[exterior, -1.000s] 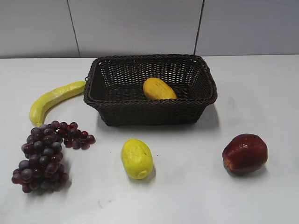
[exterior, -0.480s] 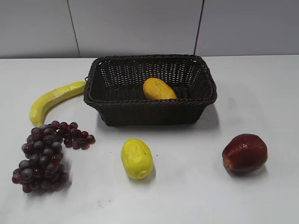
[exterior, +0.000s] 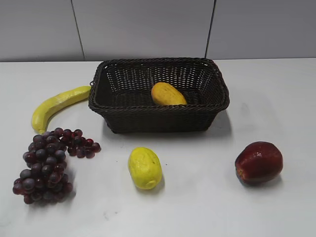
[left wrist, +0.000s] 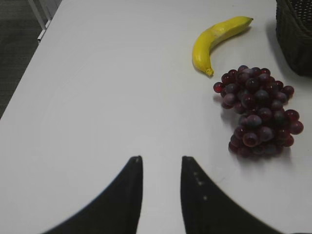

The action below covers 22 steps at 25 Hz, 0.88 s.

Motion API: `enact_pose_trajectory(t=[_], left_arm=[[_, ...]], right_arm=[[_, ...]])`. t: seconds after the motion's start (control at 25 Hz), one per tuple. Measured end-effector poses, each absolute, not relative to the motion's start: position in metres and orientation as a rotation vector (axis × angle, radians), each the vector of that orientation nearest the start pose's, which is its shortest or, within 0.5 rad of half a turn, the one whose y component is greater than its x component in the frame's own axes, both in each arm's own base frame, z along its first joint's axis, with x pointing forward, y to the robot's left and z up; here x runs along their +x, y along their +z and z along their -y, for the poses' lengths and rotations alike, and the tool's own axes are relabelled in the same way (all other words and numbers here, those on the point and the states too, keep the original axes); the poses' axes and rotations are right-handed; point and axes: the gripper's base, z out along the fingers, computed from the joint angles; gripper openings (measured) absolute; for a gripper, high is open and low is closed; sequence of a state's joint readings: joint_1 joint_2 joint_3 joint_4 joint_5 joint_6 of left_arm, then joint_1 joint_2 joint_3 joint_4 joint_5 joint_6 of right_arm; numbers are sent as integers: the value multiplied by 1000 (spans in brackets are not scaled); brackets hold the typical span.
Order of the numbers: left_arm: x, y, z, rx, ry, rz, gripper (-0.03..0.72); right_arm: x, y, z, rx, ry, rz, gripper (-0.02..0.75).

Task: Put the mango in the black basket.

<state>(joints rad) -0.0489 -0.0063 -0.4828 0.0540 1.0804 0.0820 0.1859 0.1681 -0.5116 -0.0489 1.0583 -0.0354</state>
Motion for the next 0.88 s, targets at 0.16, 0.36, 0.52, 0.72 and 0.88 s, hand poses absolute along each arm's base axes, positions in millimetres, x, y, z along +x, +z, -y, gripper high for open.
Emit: enact_pose_trajectory(t=[0.16, 0.36, 0.52, 0.72, 0.88], left_arm=[[-5, 271, -5, 133, 86, -2070, 201], [-5, 271, -5, 133, 87, -2070, 201], [-5, 271, -5, 133, 88, -2070, 201], [-5, 271, -5, 133, 89, -2070, 201], [-5, 271, -5, 133, 89, -2070, 201]], right_arm=[[21, 278, 0, -247, 25, -2186, 589], [21, 278, 0, -247, 25, -2184, 589], [21, 278, 0, -247, 25, -2184, 589], [21, 278, 0, -246, 27, -2175, 589], [14, 279, 2, -197, 7, -2132, 589]])
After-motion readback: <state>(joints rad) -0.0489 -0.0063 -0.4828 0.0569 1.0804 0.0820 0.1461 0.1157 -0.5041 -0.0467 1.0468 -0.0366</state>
